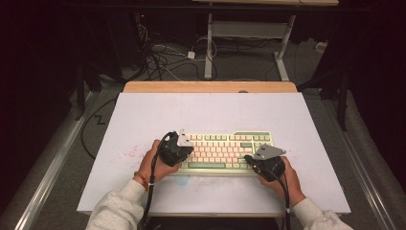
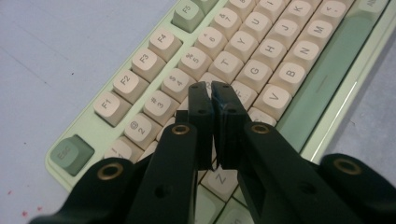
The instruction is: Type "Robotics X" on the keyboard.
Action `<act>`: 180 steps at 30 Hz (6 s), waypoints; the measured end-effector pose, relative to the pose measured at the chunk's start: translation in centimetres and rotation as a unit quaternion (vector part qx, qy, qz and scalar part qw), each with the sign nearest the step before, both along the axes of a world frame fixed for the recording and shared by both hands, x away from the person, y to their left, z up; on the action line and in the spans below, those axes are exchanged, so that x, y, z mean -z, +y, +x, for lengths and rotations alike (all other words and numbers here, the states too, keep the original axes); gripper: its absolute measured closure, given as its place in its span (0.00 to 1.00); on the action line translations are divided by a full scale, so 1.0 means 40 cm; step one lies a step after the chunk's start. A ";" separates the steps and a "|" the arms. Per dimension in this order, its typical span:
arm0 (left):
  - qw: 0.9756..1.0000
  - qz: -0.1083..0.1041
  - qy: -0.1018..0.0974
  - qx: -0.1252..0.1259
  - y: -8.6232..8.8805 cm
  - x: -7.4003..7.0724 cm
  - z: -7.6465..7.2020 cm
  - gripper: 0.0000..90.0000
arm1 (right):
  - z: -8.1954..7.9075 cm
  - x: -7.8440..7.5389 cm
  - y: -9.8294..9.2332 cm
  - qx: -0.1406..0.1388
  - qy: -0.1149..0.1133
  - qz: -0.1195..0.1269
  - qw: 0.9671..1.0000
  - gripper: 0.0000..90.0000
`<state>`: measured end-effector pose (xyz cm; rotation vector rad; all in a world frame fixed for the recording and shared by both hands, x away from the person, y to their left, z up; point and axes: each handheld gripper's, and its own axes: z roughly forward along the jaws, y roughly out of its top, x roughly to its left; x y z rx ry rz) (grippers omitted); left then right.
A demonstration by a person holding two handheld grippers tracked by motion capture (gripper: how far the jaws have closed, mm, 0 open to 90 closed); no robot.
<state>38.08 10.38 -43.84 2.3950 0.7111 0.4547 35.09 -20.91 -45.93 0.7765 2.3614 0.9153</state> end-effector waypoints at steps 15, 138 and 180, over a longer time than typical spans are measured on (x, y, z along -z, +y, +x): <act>1.000 0.000 0.011 -0.002 -0.038 0.012 0.043 0.94 | 0.000 0.000 -0.001 0.000 0.002 0.000 1.000 1.00; 0.993 -0.042 -0.097 -0.055 0.223 0.073 -0.189 0.26 | 0.030 -0.087 0.126 -0.035 -0.049 0.073 0.996 0.53; 0.998 -0.040 0.007 0.047 0.000 -0.025 -0.077 0.97 | -0.153 -0.042 -0.031 0.016 -0.107 0.052 0.993 0.24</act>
